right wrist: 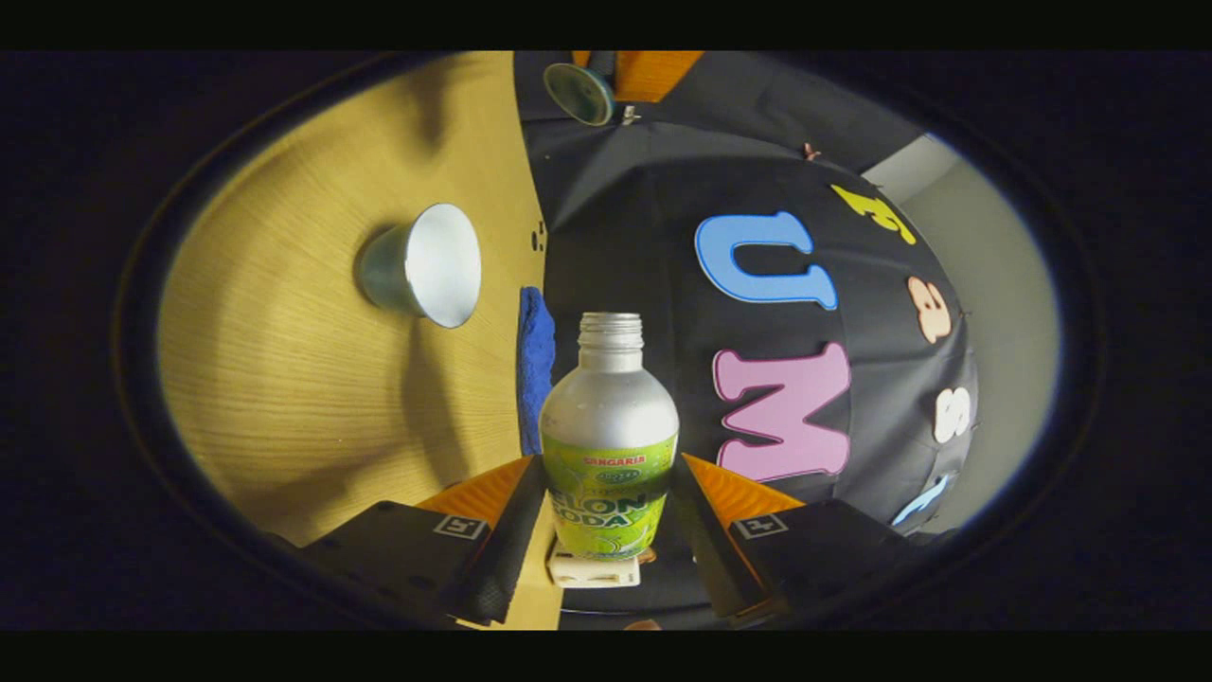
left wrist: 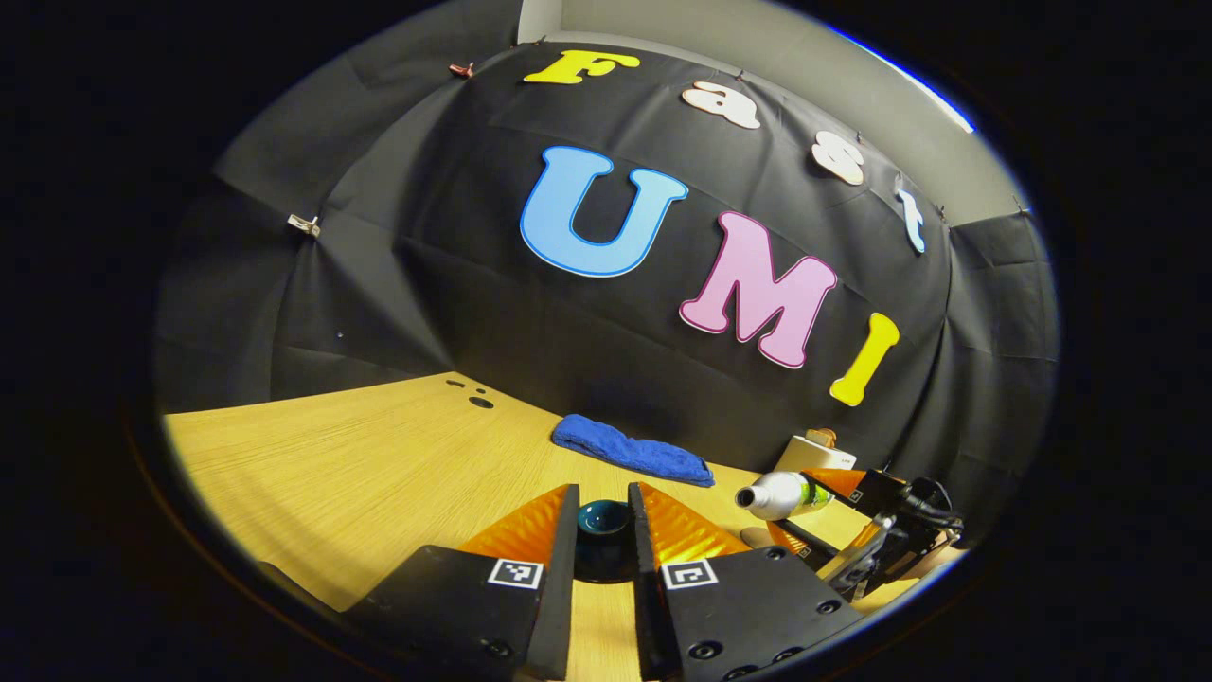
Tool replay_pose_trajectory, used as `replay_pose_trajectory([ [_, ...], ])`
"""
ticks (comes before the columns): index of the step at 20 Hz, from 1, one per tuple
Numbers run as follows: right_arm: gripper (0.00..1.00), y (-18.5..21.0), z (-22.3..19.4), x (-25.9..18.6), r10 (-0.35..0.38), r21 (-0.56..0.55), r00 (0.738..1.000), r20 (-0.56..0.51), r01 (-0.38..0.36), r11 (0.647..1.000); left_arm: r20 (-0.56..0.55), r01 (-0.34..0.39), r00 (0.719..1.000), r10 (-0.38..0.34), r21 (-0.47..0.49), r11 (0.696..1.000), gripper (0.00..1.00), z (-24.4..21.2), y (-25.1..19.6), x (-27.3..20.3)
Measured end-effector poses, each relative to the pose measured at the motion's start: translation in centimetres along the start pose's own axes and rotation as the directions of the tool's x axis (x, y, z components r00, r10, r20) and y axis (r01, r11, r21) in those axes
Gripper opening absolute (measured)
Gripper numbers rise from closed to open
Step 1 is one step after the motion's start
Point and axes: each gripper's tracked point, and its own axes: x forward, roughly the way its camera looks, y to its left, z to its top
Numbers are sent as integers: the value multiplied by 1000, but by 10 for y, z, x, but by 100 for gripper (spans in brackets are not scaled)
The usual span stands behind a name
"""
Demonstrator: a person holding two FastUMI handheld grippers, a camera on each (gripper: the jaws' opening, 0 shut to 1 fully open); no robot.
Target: Open the teacup lid with one hand, grasp the water bottle and pour water into the teacup with the other hand; after pouring, place the water bottle on the coaster and then close the teacup lid.
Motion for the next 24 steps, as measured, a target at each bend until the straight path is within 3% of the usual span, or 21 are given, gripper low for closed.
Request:
replay_pose_trajectory([
  [1, 79, 1, 1, 2, 6, -26, 1000, 4, -6, 1000, 0, 0, 1000, 0, -1, 1000, 31, 0, 0, 0],
  [9, 79, -3, 6, 12, 17, -234, 999, 29, -9, 972, -6, -4, 1000, 4, -7, 1000, 31, -1, 3, -1],
  [20, 79, 10, 9, 8, 21, -302, 999, 47, -6, 953, -13, -5, 1000, 5, -12, 1000, 31, -2, 3, 0],
  [24, 79, 6, 13, 7, 7, -363, 998, 67, 18, 932, -16, -5, 1000, 4, -15, 1000, 31, -2, 3, 0],
])
